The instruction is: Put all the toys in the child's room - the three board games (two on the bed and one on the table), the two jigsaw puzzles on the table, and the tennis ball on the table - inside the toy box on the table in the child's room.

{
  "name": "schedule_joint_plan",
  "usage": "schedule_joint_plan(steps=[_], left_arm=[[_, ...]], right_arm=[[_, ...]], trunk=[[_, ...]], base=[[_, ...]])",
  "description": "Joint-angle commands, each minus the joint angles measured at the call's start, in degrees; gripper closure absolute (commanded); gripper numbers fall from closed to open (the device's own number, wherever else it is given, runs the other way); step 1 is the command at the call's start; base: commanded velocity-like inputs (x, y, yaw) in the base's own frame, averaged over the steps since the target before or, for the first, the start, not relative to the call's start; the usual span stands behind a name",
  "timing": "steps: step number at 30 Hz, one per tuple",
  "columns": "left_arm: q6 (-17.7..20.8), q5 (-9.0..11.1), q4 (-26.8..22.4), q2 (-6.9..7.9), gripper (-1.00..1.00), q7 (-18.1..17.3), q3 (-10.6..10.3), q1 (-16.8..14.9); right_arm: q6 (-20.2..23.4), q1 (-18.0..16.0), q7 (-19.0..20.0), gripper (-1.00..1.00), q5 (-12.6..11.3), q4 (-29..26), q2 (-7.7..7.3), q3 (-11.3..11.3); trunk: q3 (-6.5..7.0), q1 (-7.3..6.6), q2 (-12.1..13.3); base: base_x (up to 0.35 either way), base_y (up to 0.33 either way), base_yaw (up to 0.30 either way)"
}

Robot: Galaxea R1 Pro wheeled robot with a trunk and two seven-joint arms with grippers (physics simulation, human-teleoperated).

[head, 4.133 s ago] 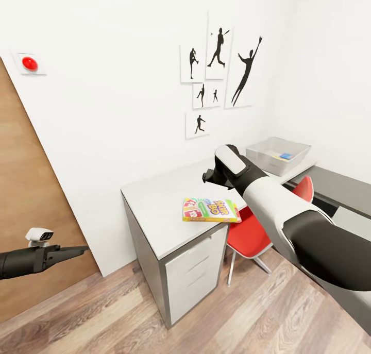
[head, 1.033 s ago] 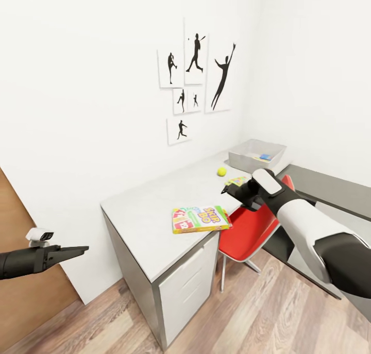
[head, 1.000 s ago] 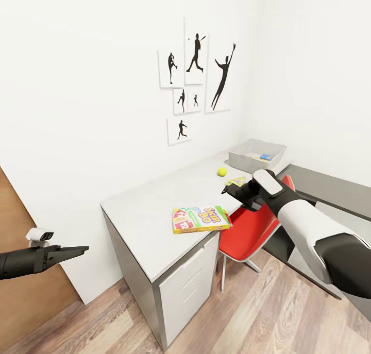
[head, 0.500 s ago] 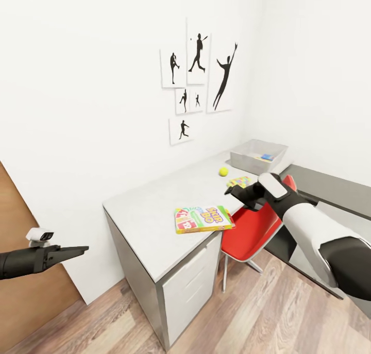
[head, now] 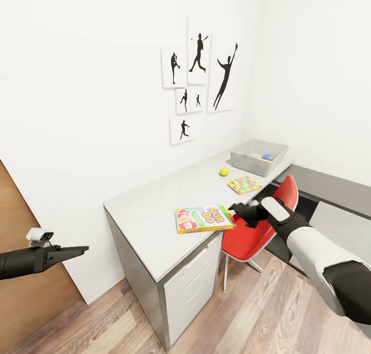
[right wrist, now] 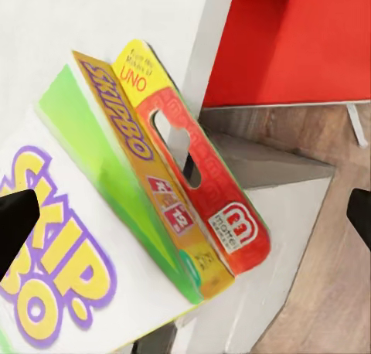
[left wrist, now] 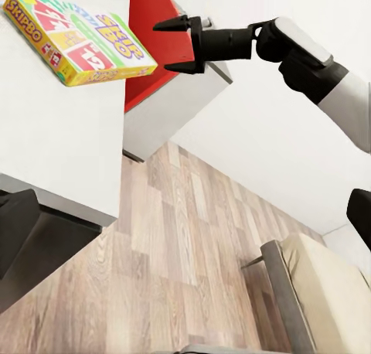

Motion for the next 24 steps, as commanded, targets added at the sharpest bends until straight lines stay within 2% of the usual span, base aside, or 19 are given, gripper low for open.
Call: schedule_joint_plan(steps=[1,8,18,24], left_arm=[[0.61,-0.05,-0.01,0.02,-1.0,-0.24,0.0,-0.03],[0.61,-0.02,-0.01,0.02,-1.0,-0.24,0.0,-0.03],[0.61,-0.02,-0.01,0.02,-1.0,-0.24,0.0,-0.03],[0.61,-0.02,0.02,0.02,-1.0,-0.24,0.0,-0.03]], right_arm=[[-0.2,0.4,0.85,-1.0,-0.62,-0.12,-0.47,0.34],[-0.64,1.15,3.76,-1.0,-0.63,0.08,-1.44,0.28],[-0.96,1.35,4.44,-1.0,-0.61,2.9,-1.67,0.25],[-3.59,2.67,4.66,-1.0,-0.65,4.02,-1.61,0.27]], trunk=[[-0.06,0.0,-0.03],[-0.06,0.0,-0.03],[-0.06,0.0,-0.03],[-0.06,0.0,-0.03]], base=[[0.0,0.0,0.0],[0.0,0.0,0.0],[0.0,0.0,0.0],[0.0,0.0,0.0]])
